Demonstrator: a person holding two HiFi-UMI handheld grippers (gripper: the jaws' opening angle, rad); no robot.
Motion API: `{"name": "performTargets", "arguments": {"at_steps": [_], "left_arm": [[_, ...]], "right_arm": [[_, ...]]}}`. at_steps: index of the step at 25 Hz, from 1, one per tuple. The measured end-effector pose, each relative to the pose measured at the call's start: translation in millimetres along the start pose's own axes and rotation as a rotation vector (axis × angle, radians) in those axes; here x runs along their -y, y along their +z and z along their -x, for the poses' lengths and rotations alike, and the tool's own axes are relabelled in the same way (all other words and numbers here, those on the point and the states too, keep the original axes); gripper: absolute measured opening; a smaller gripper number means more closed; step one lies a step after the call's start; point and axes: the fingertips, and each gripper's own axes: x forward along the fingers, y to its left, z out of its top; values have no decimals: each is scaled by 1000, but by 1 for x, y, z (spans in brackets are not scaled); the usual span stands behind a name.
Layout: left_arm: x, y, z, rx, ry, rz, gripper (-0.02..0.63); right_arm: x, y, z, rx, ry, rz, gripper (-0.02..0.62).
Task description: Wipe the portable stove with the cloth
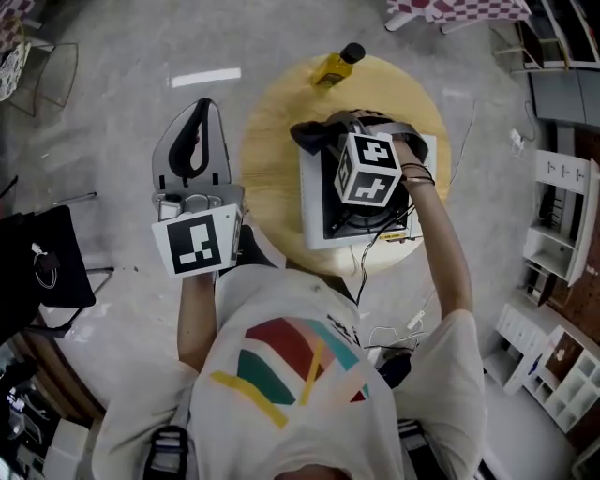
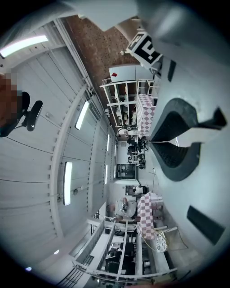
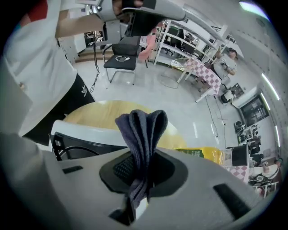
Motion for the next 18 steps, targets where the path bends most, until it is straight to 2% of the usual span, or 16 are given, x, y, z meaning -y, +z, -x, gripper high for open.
{"name": "performTargets", "arguments": {"at_steps": [5, 9, 13, 18], "left_arm": [[4, 1, 2, -4, 3, -7, 6], [8, -2, -3, -9, -4, -13, 6], [13, -4, -6, -17, -12, -19, 6], [24, -5, -13, -27, -30, -21, 6]], "right_arm": [[0, -16, -3, -33, 59, -14, 31], [-2, -28, -8, -80, 95, 41, 31], [-3, -35, -8, -89, 88, 70, 31], [-4, -64, -2, -146, 71, 88, 31]]}}
